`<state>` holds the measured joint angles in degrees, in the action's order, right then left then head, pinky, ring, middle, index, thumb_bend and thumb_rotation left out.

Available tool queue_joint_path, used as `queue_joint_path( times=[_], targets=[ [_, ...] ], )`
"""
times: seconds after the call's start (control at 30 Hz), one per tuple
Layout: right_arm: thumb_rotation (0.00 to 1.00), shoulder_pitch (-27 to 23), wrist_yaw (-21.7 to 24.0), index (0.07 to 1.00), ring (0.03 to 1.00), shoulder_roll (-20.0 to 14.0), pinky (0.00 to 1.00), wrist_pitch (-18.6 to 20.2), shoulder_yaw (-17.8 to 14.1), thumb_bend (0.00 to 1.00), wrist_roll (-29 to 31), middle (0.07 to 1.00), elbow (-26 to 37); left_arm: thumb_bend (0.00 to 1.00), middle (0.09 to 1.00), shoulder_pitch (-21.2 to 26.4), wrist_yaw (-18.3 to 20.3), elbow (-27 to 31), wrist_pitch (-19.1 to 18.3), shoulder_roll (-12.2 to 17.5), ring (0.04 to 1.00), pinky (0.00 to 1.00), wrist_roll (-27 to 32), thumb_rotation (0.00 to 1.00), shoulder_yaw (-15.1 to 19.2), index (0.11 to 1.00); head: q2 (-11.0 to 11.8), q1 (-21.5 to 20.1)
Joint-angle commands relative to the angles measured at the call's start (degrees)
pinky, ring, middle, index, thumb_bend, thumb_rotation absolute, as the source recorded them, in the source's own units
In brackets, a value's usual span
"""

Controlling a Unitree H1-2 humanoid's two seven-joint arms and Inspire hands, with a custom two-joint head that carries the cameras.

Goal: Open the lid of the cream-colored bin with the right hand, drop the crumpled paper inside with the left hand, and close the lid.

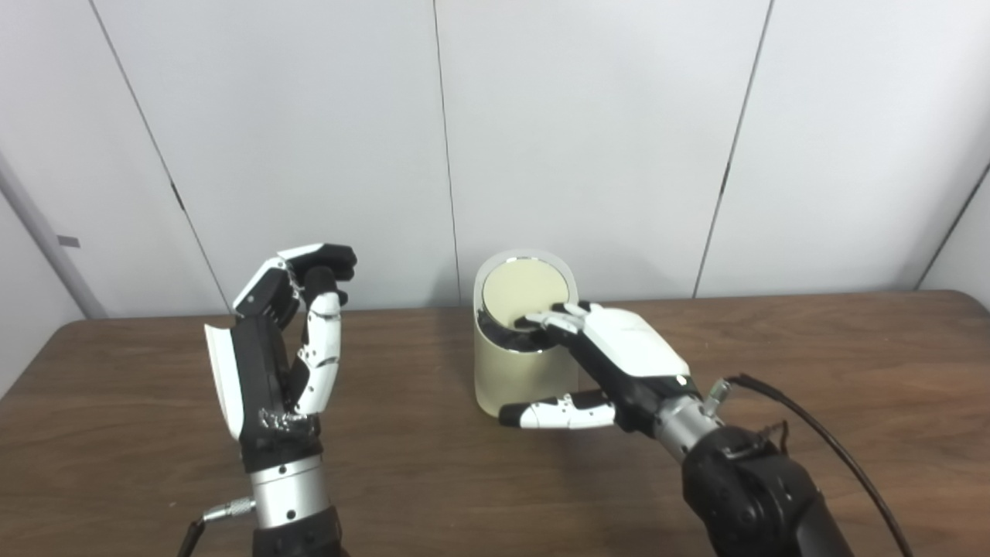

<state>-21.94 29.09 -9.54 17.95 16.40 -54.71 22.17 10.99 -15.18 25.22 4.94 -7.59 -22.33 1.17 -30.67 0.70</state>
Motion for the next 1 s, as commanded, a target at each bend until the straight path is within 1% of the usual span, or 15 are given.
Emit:
queue_joint_path(
  times=[0.0,0.03,0.13,0.2,0.27,0.3,0.4,0.47,0.53,0.63,0.7,0.77,0.83,0.9,0.97],
  targets=[
    [0.83,-0.7,-3.7,0.855,0.932,0.7,1.0,-1.2,-2.0,0.8,1.8,0.872,3.7,0.32,0.596,1.4,0.0,0.8,1.4,0.2,0.583,0.48,-0.2,0.67,-0.1,0.575,0.0,0.0],
    [0.81,0.0,-4.8,0.849,0.924,0.9,1.0,-1.6,-2.6,0.79,2.5,0.863,4.3,0.32,0.596,1.4,0.0,0.9,1.4,0.3,0.582,0.48,-0.1,0.68,0.0,0.576,0.0,-0.1],
    [0.81,1.8,-8.1,0.835,0.914,1.5,0.96,-2.4,-4.6,0.78,4.8,0.855,6.1,0.32,0.596,1.3,0.0,0.7,1.6,0.5,0.58,0.48,0.4,0.68,0.3,0.576,0.2,-0.1],
    [0.8,3.1,-10.2,0.837,0.917,1.9,0.95,-3.0,-6.0,0.77,7.1,0.856,7.2,0.32,0.595,1.2,0.0,0.6,1.8,0.7,0.58,0.48,0.8,0.66,0.4,0.575,0.2,-0.2],
    [0.8,4.3,-12.2,0.861,0.934,2.1,0.96,-3.9,-7.3,0.76,9.6,0.873,8.1,0.31,0.596,1.2,0.1,0.5,2.1,1.1,0.58,0.48,1.0,0.66,0.5,0.576,0.4,-0.4],
    [0.81,5.3,-14.3,0.867,0.937,2.2,0.96,-5.8,-8.4,0.75,12.0,0.877,8.2,0.31,0.596,1.2,0.2,0.4,2.3,1.3,0.581,0.48,1.1,0.66,0.5,0.576,0.4,-0.6],
    [0.8,7.6,-19.6,0.881,0.931,2.2,0.91,-11.0,-11.3,0.73,17.8,0.893,7.7,0.3,0.594,1.1,0.2,0.1,2.7,1.7,0.578,0.48,1.8,0.65,0.7,0.574,0.6,-1.0],
    [0.82,9.0,-23.3,0.892,0.919,1.8,0.89,-15.4,-13.0,0.73,20.8,0.906,6.1,0.3,0.594,1.0,0.2,0.0,3.0,2.0,0.576,0.48,2.3,0.64,0.8,0.571,0.7,-1.0],
    [0.83,10.4,-26.6,0.894,0.91,1.5,0.86,-20.1,-14.9,0.73,24.6,0.913,3.8,0.3,0.594,0.9,0.2,0.0,3.0,2.2,0.576,0.47,2.9,0.63,1.0,0.571,0.9,-1.0],
    [0.85,11.8,-29.5,0.912,0.92,1.6,0.84,-24.8,-16.9,0.75,29.2,0.927,1.1,0.3,0.593,0.7,0.4,0.1,2.9,2.4,0.574,0.47,4.0,0.62,1.3,0.573,1.1,-1.0],
    [0.86,12.6,-31.1,0.909,0.913,1.9,0.83,-27.8,-18.0,0.74,32.8,0.92,-0.3,0.31,0.594,0.5,0.5,0.1,3.1,2.5,0.575,0.47,5.1,0.61,1.4,0.575,1.1,-1.1],
    [0.86,13.1,-32.1,0.909,0.919,2.5,0.85,-29.8,-18.5,0.71,35.5,0.921,-0.9,0.31,0.598,0.3,0.5,0.1,3.5,2.8,0.578,0.47,5.8,0.59,1.6,0.58,1.1,-1.3],
    [0.87,13.4,-33.0,0.9,0.924,3.2,0.86,-30.9,-18.7,0.64,36.6,0.921,-0.8,0.3,0.603,0.2,0.6,0.1,4.1,3.2,0.58,0.47,6.2,0.58,1.9,0.587,1.2,-1.4],
    [0.87,13.8,-34.0,0.874,0.911,4.1,0.85,-31.6,-18.9,0.59,38.0,0.904,-0.3,0.3,0.609,0.0,0.7,0.0,4.5,3.6,0.585,0.48,6.7,0.57,2.2,0.594,1.3,-1.6],
    [0.87,14.1,-34.7,0.835,0.879,5.1,0.81,-32.2,-19.3,0.49,40.3,0.867,0.3,0.29,0.62,-0.3,0.9,0.0,4.9,3.9,0.593,0.48,7.4,0.57,2.3,0.603,1.4,-1.7]
  ],
)
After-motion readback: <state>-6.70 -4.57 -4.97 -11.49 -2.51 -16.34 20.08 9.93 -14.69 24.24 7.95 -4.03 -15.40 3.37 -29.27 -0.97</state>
